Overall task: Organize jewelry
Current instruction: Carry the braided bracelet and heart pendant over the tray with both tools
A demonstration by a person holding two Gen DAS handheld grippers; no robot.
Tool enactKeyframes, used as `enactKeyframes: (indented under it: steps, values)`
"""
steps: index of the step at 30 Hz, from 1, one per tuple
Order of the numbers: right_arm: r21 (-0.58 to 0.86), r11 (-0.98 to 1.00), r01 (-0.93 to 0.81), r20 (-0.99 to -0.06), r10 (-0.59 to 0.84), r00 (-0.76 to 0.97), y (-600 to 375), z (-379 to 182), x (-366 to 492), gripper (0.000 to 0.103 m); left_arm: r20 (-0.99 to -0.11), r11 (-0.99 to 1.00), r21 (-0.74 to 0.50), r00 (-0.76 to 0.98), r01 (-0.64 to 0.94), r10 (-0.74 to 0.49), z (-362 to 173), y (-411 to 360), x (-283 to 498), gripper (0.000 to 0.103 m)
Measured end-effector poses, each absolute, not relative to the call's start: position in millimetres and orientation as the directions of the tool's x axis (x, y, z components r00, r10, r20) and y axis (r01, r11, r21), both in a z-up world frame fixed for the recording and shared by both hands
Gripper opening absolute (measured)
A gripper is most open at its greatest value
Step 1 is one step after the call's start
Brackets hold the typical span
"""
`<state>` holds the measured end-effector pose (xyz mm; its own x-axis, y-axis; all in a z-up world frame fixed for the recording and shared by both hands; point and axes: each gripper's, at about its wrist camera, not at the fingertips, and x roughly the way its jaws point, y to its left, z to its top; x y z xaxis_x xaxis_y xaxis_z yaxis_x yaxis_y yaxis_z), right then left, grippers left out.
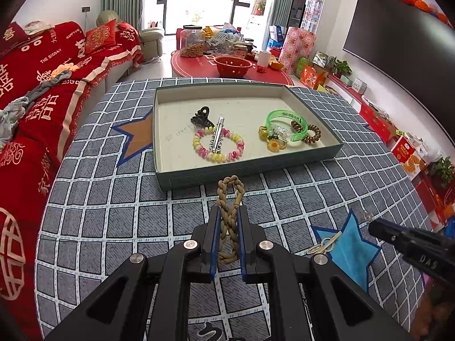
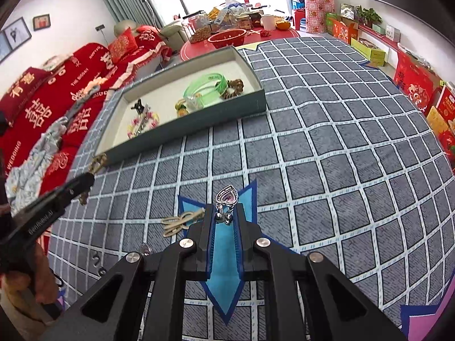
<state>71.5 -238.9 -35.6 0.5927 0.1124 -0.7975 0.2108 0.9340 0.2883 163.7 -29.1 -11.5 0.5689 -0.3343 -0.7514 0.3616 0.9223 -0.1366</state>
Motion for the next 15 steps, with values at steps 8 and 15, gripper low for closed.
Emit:
enactKeyframes:
  steps: [8,15]
  values:
    - [0.337,0.922,0.191,-0.767,0.151,0.624,-248,-19,84,0.013,-0.746,0.925,-0.133,0.579,0.355,-0.329,-4,-28,171,0.024]
    - [0.338,0.927,0.165,-0.75,0.159,0.643,-250,-6,102,0.013,-0.746,0.927,-0.122,0.584,0.354,-0.321,-1,-33,182,0.024]
